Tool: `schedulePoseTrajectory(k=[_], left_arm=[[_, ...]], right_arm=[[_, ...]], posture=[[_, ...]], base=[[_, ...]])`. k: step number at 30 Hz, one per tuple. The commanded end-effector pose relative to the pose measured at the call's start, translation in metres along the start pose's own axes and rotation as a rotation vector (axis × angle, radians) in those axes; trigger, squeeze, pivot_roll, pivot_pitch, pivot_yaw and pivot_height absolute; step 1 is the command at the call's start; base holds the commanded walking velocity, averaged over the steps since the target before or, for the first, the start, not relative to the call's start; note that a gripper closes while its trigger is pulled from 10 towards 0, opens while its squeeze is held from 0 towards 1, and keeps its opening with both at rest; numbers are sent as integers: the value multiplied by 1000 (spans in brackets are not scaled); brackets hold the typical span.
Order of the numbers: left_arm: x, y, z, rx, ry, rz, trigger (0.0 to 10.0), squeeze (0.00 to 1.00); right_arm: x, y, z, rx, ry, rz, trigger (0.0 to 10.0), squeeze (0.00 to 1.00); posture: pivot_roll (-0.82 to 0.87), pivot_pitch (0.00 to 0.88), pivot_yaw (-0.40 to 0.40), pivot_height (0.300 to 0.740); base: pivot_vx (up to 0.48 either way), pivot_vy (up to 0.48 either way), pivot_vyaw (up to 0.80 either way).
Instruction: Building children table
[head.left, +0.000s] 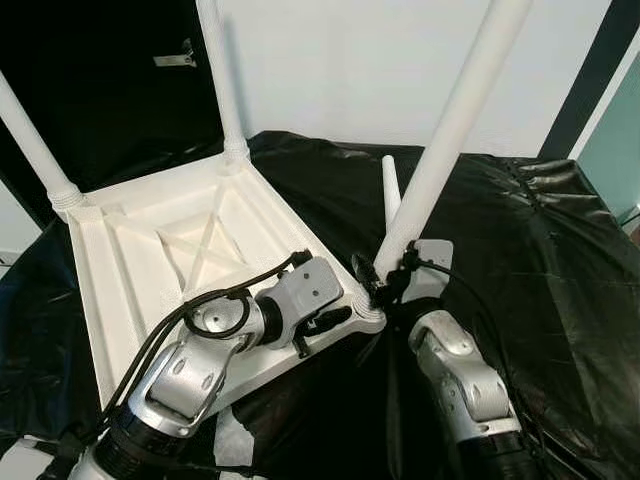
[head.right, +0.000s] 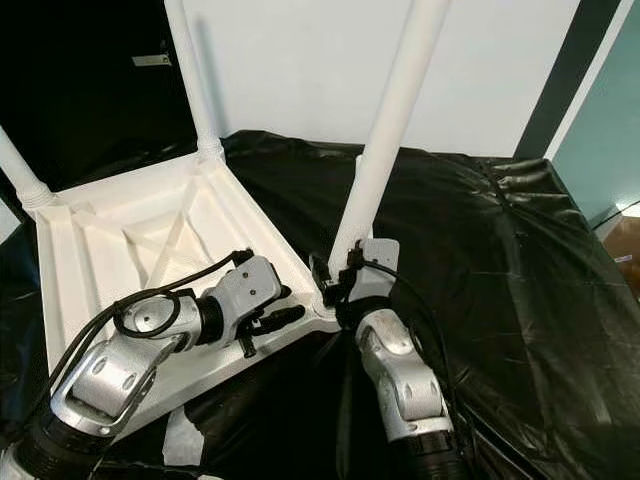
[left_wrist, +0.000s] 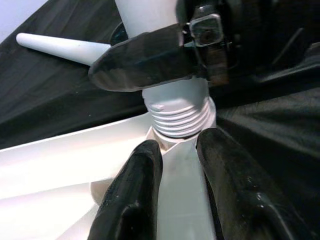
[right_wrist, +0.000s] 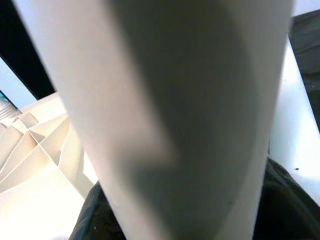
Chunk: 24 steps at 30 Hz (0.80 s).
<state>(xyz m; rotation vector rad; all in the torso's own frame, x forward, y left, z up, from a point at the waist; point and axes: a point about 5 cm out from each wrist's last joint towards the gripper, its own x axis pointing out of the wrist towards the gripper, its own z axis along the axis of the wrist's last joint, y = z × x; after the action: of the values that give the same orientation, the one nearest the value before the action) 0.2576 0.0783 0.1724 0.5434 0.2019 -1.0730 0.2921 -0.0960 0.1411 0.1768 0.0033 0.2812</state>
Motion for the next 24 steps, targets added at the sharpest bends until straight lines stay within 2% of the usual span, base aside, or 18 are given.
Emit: schedulePoseTrajectory(k=[1,8,10,12,13,16,21,24], left_arm=[[0,7,-2,-9,17,103,10000,0],[2,12,-1,-10,15,134,10000,0],[3,16,0,-15,14,154,10000,0],[3,17,1,-16,13,158,10000,0],[3,18,1,-16,14,164,10000,0],[4,22,1,-14,14,182,10000,0],[4,30,2,-11,3,220,10000,0],[5,35,2,-3,-2,245,10000,0]], right_arm=[[-2,-7,-17,1,93,-39,10000,0],[-2,-17,-26,9,147,-95,10000,0],[-3,-26,-30,55,165,-142,10000,0],[-4,-29,-31,63,170,-153,10000,0],[-4,-28,-32,34,174,-138,10000,0],[-5,-20,-37,-125,187,-59,10000,0],[-8,-10,-45,-214,221,42,10000,0],[-8,-7,-48,-227,232,70,10000,0]], posture=[[17,0,-12,740],[14,0,-11,740],[12,0,-8,740],[12,0,-8,740],[8,0,-6,740],[8,0,-5,740],[7,0,-7,740],[8,0,-10,740]], base=[[0,0,0],[0,0,0],[0,0,0],[0,0,0],[0,0,0],[0,0,0],[0,0,0],[0,0,0]])
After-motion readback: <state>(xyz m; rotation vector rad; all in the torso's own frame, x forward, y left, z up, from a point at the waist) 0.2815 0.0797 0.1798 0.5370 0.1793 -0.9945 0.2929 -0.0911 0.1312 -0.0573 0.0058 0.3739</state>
